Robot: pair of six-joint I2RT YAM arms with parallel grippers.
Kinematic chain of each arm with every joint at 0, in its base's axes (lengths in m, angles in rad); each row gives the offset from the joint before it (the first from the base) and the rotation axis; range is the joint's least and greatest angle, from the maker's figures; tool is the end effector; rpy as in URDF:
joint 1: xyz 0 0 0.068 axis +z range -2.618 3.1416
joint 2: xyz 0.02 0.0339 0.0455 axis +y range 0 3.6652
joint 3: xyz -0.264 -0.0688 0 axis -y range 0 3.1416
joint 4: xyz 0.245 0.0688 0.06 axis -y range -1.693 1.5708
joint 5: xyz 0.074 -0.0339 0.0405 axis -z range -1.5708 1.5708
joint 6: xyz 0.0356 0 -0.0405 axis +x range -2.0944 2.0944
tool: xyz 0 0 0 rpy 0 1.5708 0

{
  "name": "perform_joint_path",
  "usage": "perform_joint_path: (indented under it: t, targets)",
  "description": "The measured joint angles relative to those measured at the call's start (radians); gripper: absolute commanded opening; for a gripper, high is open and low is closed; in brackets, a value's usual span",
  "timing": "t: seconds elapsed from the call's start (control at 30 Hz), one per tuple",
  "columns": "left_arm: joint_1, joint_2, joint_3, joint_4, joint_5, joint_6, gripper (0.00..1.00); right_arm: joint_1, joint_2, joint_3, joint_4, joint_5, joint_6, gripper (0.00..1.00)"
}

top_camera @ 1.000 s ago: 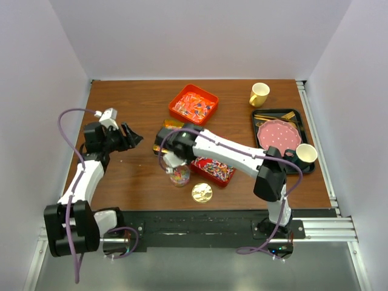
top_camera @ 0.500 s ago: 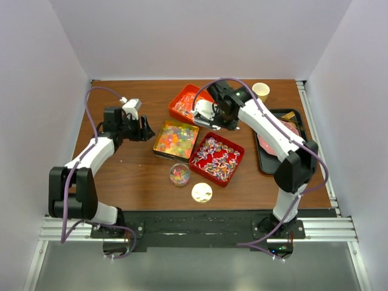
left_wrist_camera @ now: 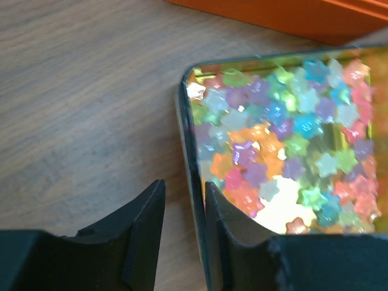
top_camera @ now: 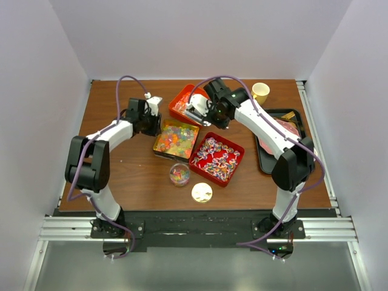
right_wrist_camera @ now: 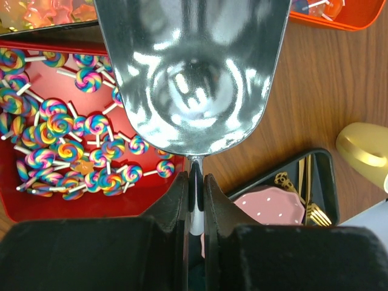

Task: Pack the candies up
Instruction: Move the storage box to the center of the board.

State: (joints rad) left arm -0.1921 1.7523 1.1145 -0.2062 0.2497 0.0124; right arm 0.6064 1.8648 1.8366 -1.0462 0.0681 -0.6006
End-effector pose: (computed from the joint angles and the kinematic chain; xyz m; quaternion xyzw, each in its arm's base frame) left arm 0.3638 -0.0797 0.1944 0.1387 0.9181 -0.1476 0.3408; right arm 0.3262 0.2233 0.3229 -0.5429 0.8024 -0.0323 0.2456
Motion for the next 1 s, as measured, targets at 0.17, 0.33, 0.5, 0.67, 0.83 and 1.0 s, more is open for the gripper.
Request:
perform_joint_path:
  t: [0.17, 0.33, 0.5, 0.67, 0.83, 1.0]
  targets:
    - [0.000, 0.032, 0.034, -0.015, -0.035, 0.008, 0.24, -0.008, 0.011, 0.002, 0.007, 0.005, -0.001, 0.00]
    - [0.015, 0.018, 0.027, -0.035, -0.078, 0.038, 0.24, -0.023, 0.012, 0.013, 0.010, 0.019, -0.002, 0.00]
    - [0.129, -0.046, -0.035, -0.067, -0.098, 0.076, 0.11, -0.041, 0.016, 0.019, 0.014, 0.018, -0.002, 0.00]
    - [0.336, -0.071, -0.063, -0.066, -0.148, 0.108, 0.30, -0.051, 0.045, 0.039, 0.014, 0.018, -0.002, 0.00]
    - [0.370, -0.072, -0.053, -0.073, -0.153, 0.129, 0.50, -0.052, 0.084, 0.061, 0.014, 0.014, -0.003, 0.00]
    - [0.321, -0.079, 0.059, -0.078, -0.015, 0.121, 0.60, -0.063, 0.088, 0.077, 0.014, 0.010, 0.022, 0.00]
